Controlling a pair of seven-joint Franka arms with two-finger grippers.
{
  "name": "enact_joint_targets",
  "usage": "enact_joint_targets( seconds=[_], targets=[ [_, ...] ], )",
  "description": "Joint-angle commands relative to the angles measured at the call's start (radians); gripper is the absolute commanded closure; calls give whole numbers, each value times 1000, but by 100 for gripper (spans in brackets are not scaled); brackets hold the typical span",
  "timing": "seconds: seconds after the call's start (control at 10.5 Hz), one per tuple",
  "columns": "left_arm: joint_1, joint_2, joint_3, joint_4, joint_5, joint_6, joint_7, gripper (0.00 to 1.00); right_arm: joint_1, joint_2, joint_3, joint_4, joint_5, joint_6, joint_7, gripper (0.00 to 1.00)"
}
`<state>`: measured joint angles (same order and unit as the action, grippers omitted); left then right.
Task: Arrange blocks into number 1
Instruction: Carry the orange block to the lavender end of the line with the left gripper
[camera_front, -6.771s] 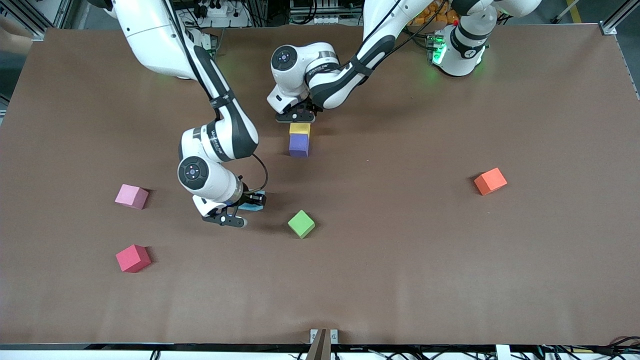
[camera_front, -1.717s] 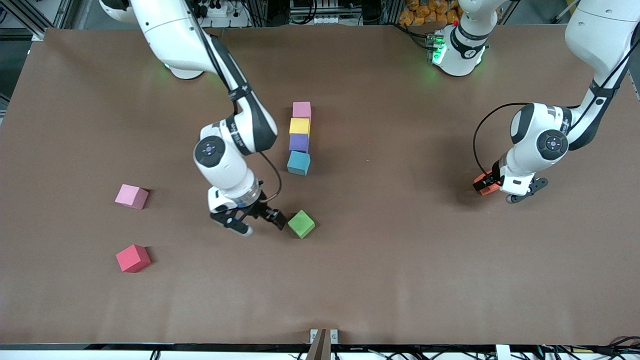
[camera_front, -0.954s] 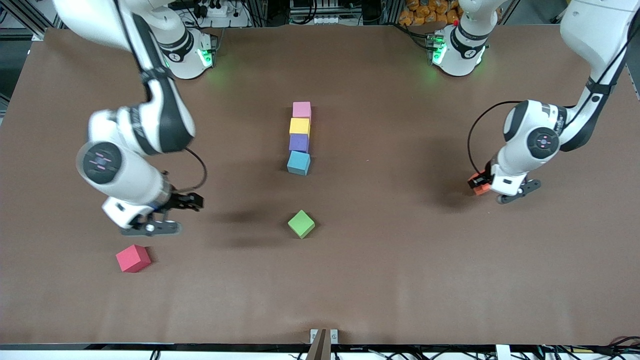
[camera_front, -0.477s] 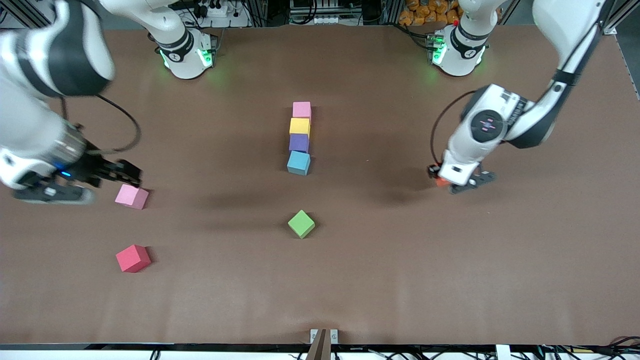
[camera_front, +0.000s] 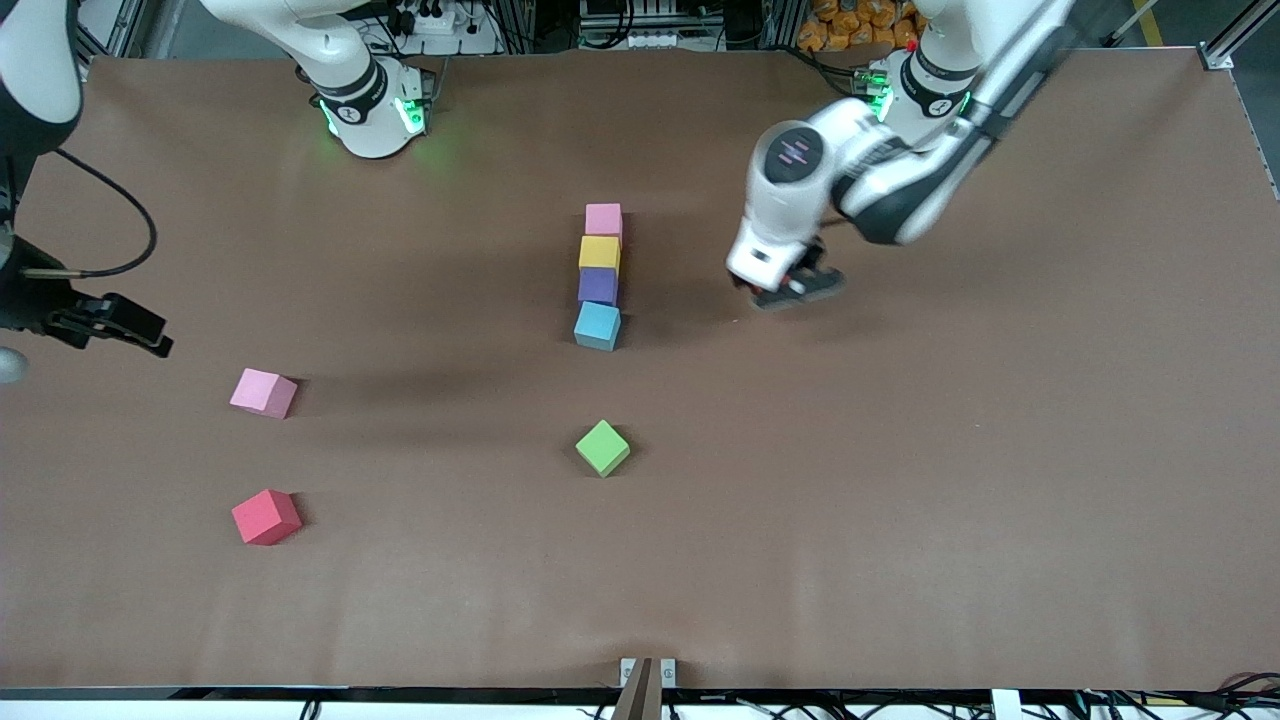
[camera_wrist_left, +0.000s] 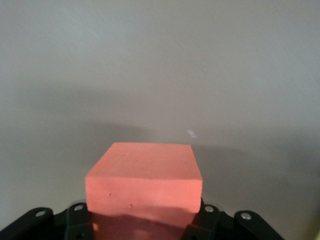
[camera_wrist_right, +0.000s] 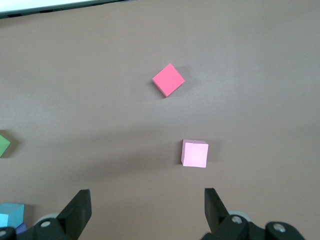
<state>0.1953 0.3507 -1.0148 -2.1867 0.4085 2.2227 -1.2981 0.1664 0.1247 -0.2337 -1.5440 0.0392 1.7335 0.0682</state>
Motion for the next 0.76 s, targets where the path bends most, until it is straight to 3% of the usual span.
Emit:
enact_joint_targets(
  seconds=[0.0, 0.48, 0.67],
  targets=[
    [-126, 59, 5, 59, 4, -18, -114, 100, -91, 1, 100, 21, -10, -22, -2, 0],
    [-408, 106, 5, 61, -10, -18, -297, 100, -97, -2, 112, 36, -10, -86, -4, 0],
    [-509, 180, 15, 122, -10, -18, -311, 100, -145, -16, 183, 38, -15, -85, -2, 0]
  ],
)
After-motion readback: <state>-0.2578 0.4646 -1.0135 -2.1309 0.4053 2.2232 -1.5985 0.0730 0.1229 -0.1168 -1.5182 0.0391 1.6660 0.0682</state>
